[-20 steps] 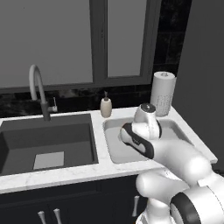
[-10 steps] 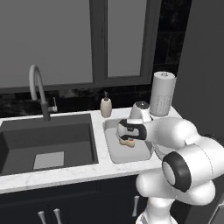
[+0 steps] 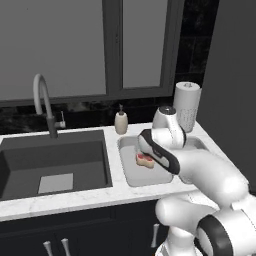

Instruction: Place one avocado and one steak in each tupperware on the nearby counter, to pack two identical lunches.

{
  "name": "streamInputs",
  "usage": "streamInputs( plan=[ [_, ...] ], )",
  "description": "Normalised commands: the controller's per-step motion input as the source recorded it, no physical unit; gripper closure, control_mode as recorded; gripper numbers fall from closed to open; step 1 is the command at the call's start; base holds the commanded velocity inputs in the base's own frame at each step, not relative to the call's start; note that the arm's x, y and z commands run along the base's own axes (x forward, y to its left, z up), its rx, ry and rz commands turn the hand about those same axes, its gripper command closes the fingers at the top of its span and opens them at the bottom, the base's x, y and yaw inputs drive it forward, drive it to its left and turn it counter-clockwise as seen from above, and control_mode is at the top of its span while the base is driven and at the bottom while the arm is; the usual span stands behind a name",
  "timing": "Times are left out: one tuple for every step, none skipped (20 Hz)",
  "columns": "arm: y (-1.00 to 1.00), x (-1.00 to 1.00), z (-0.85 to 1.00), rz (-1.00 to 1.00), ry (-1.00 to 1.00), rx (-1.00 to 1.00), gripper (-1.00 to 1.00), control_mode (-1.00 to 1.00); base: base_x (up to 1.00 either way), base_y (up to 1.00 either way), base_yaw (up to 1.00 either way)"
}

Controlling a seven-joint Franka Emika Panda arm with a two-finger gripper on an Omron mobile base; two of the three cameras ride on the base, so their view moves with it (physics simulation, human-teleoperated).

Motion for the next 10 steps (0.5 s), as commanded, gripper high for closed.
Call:
streamInputs(
  plan=[
    [0.0, -1.0, 0.45, -0.05, 0.0, 0.0, -1.0, -1.0, 0.0, 0.0, 0.0],
    [0.0, -1.0, 0.38, -0.04, 0.0, 0.0, -1.0, -1.0, 0.0, 0.0, 0.0],
    [0.0, -1.0, 0.34, -0.04, 0.0, 0.0, -1.0, -1.0, 0.0, 0.0, 0.0],
    [0.0, -1.0, 0.34, -0.04, 0.0, 0.0, -1.0, -1.0, 0.0, 0.0, 0.0],
    [0.01, -1.0, 0.32, -0.04, 0.0, 0.0, -1.0, -1.0, 0.0, 0.0, 0.0],
    [0.0, -1.0, 0.26, -0.04, 0.0, 0.0, -1.0, -1.0, 0.0, 0.0, 0.0],
    [0.0, 0.0, 0.0, 0.0, 0.0, 0.0, -1.0, 1.0, -1.0, 0.0, -0.05],
    [0.0, 0.0, 0.0, 0.0, 0.0, 0.0, -1.0, 1.0, -1.0, -0.04, -0.05],
    [0.0, 0.0, 0.0, 0.0, 0.0, 0.0, -1.0, 1.0, -1.0, -0.19, -0.02],
    [0.0, 0.0, 0.0, 0.0, 0.0, 0.0, -1.0, 1.0, -1.0, -0.26, -0.03]
  ],
)
